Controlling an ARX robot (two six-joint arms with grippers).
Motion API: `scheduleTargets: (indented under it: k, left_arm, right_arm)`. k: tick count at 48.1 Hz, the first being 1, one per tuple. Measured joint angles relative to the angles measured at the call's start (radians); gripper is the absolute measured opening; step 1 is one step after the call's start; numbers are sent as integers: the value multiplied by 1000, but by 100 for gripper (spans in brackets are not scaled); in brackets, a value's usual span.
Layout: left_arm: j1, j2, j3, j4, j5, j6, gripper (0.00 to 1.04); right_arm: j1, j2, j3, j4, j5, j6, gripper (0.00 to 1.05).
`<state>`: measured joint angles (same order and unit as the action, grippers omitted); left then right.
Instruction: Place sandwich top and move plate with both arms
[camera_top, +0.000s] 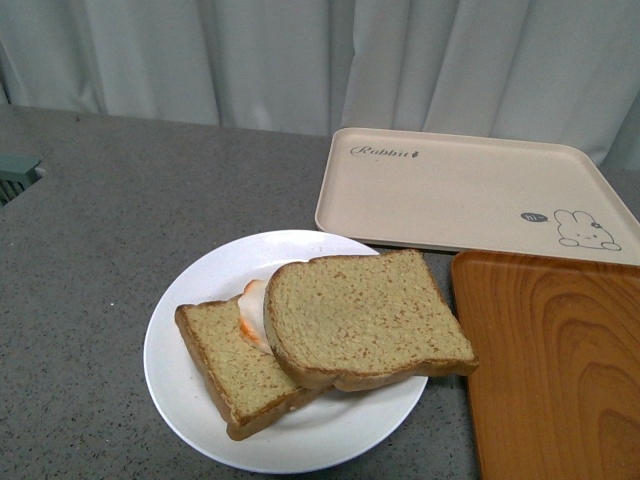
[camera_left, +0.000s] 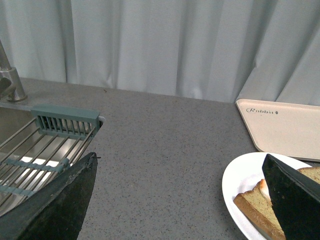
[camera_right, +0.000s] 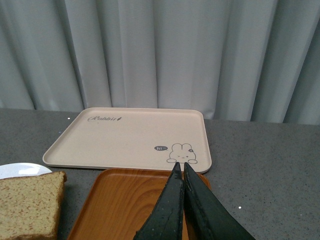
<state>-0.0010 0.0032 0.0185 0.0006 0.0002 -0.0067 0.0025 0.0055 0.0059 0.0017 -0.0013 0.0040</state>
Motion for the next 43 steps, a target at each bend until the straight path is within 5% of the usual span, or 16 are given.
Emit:
scheduleTargets:
  k: [11, 34, 43]
  left_arm:
    - [0, 0, 0, 0, 0, 0, 98]
    - [0, 0, 0, 0, 0, 0, 98]
    - [0, 0, 0, 0, 0, 0, 98]
  right_arm:
    - [0, 0, 0, 0, 0, -2, 2]
    - [0, 0, 0, 0, 0, -1, 96]
    - [0, 0, 0, 0, 0, -1, 96]
